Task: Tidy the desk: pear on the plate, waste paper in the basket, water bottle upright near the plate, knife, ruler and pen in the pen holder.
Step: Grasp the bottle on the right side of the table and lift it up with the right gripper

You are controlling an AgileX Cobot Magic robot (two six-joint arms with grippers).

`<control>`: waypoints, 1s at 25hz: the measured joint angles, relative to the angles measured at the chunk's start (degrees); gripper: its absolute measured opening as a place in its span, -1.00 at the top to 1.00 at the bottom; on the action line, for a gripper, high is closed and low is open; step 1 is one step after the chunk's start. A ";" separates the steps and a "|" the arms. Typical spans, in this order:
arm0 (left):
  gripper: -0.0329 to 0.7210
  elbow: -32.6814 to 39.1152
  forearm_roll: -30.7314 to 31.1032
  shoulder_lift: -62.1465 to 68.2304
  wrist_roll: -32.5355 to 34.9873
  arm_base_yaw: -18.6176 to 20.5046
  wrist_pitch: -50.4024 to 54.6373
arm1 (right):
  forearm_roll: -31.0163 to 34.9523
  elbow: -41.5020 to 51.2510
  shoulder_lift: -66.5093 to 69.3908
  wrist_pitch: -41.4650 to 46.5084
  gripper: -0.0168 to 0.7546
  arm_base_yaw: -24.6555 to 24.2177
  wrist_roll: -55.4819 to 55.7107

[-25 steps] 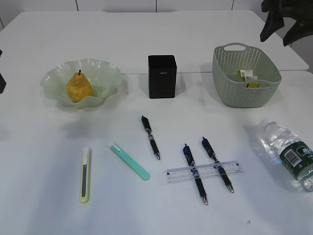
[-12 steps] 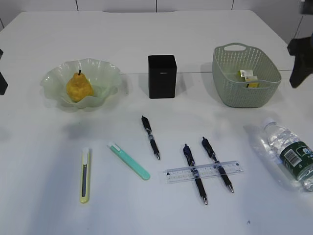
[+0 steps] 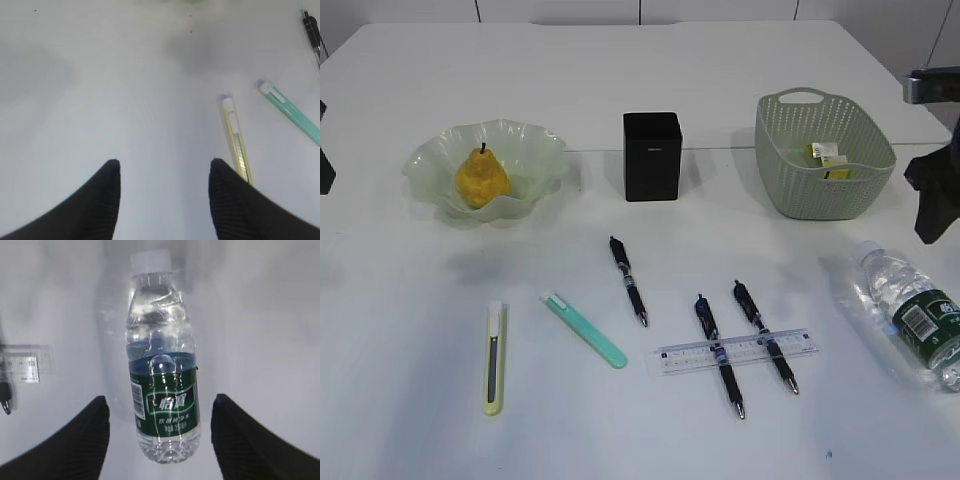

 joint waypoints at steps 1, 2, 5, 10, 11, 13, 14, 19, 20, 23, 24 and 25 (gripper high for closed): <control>-0.13 0.00 0.00 0.00 0.00 0.00 -0.11 | -0.41 0.00 0.28 -0.67 -0.29 0.58 -0.36; -0.13 0.00 0.00 0.00 0.00 0.00 -0.11 | -0.67 0.00 0.67 -1.12 -0.31 1.09 -0.83; -0.13 0.00 0.00 0.00 0.00 0.00 -0.36 | -2.40 0.00 2.54 -1.69 -0.41 2.51 -1.63; -0.13 0.00 0.00 0.00 0.00 0.00 -0.59 | -2.46 0.00 5.73 -2.79 -0.47 2.83 -2.30; -0.13 0.00 0.00 0.00 0.00 0.00 -0.72 | -2.50 0.00 6.33 -2.89 -0.48 2.83 -2.40; -0.13 0.00 0.00 0.00 0.00 0.00 -0.84 | -2.59 0.00 7.58 -3.40 -0.48 2.83 -2.76; -0.13 0.00 0.00 0.00 0.00 0.00 -0.94 | -2.59 0.00 8.11 -3.59 -0.48 2.83 -2.78; -0.13 0.00 0.00 0.00 0.00 0.00 -1.05 | -2.59 0.00 9.61 -6.33 -0.55 2.83 -3.04; -0.13 0.00 0.00 0.00 0.00 0.00 -1.05 | -2.70 0.00 9.61 -6.96 -0.58 2.83 -3.14; -0.13 0.00 0.00 0.00 0.00 0.00 -1.17 | -3.17 0.00 9.61 -8.40 -0.63 2.83 -3.16; -0.13 0.00 0.00 0.00 0.00 0.00 -1.31 | -3.31 0.00 9.69 -8.38 -0.63 2.83 -3.16; -0.13 0.00 0.00 0.00 0.00 0.00 -1.65 | -3.45 0.00 9.84 -8.38 -0.63 2.83 -3.26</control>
